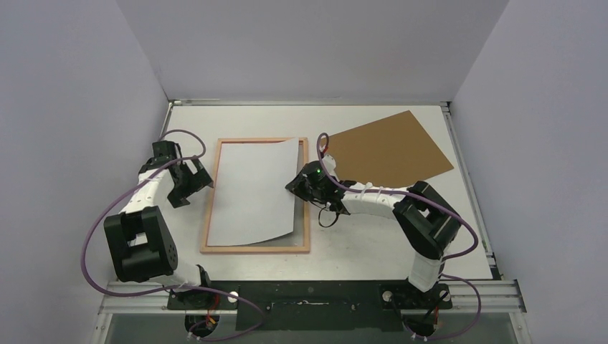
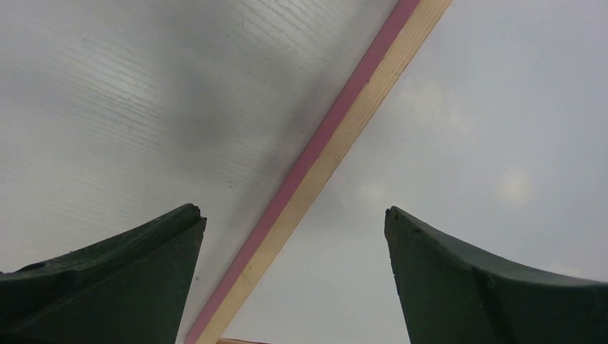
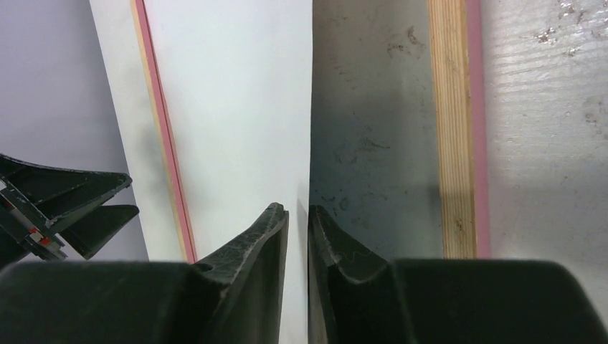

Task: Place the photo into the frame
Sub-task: Turn over the photo from the photo frame.

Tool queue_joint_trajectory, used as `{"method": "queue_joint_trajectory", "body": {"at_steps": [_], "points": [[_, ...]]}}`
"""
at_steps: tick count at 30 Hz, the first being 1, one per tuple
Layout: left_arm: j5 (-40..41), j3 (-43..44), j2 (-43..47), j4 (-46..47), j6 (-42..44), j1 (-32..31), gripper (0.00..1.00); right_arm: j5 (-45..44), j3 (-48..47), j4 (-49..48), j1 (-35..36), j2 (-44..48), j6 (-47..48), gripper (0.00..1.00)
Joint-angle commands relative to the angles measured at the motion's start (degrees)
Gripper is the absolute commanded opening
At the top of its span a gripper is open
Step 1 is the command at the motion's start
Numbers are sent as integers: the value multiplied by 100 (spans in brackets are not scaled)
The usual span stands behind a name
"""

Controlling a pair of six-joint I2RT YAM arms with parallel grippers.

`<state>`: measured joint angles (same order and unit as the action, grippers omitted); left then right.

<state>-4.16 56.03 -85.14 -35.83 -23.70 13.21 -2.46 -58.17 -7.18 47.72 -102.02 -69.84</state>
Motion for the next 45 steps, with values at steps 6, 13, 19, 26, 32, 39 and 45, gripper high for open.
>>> {"method": "queue_joint_trajectory", "body": {"at_steps": [6, 13, 19, 26, 32, 39, 45], "points": [[-148, 4, 61, 230, 9, 32, 96, -138, -398, 324, 8, 160, 308, 45], [-498, 434, 243, -175, 89, 32, 96, -188, -1014, 1679, -134, 335, 1013, 60], [-680, 808, 287, -577, 251, 32, 96, -788, -1138, 2644, -401, 903, 1451, 62], [-658, 944, 380, -774, 175, 24, 97, -1350, -1383, 3470, -856, 1361, 2110, 66], [-1000, 754, 653, -433, 102, 13, 97, -1377, -1261, 3876, -1498, 1646, 2246, 66], [-2211, 459, 876, 137, -128, 50, 97, -1194, -1283, 4610, -2487, 1742, 2574, 72], [-3163, 492, 602, 625, -493, -145, 91, -183, -1438, 4641, -4009, 1129, 3258, 76]]}}
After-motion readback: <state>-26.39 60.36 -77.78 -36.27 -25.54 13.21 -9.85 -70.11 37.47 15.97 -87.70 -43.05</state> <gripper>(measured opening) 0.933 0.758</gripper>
